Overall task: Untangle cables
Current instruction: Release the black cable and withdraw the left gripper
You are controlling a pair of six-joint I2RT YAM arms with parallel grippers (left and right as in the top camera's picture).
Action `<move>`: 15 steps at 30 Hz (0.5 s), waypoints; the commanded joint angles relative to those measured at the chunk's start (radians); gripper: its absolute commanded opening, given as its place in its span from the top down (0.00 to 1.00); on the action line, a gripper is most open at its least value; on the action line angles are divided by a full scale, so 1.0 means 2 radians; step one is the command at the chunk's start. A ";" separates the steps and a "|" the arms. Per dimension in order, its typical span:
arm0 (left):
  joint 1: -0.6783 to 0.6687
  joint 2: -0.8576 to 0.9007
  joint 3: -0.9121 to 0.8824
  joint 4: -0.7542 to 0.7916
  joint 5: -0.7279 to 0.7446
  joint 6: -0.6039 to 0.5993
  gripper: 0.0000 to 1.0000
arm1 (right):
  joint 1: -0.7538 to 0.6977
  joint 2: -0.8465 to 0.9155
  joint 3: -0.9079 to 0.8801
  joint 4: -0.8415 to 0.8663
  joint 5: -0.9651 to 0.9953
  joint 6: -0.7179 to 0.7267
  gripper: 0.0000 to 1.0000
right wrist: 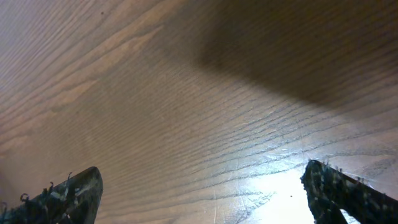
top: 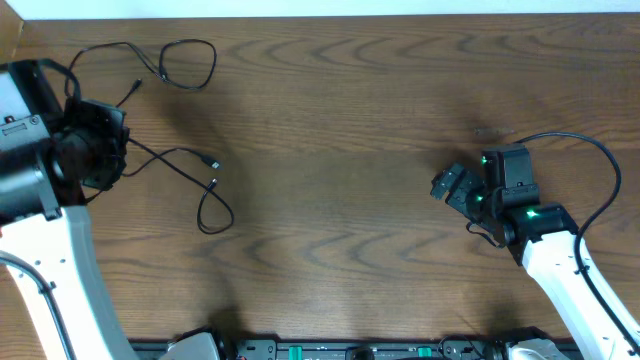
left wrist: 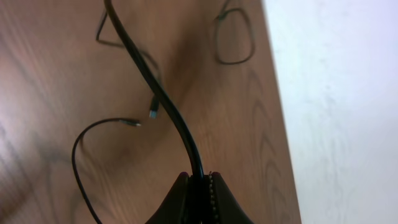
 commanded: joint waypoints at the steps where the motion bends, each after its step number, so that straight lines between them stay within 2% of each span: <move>1: 0.038 0.024 -0.021 -0.002 0.029 0.010 0.93 | -0.001 -0.001 0.002 -0.001 0.007 -0.007 0.01; 10: 0.135 0.097 -0.026 0.019 0.029 0.012 0.92 | -0.001 -0.001 0.002 -0.001 0.008 -0.007 0.01; 12: 0.155 0.113 -0.026 0.027 0.022 0.031 0.92 | -0.001 -0.001 0.002 -0.001 0.007 -0.007 0.01; 15: 0.181 0.136 -0.026 0.038 0.003 0.095 0.92 | -0.001 -0.001 0.002 -0.002 0.007 -0.007 0.01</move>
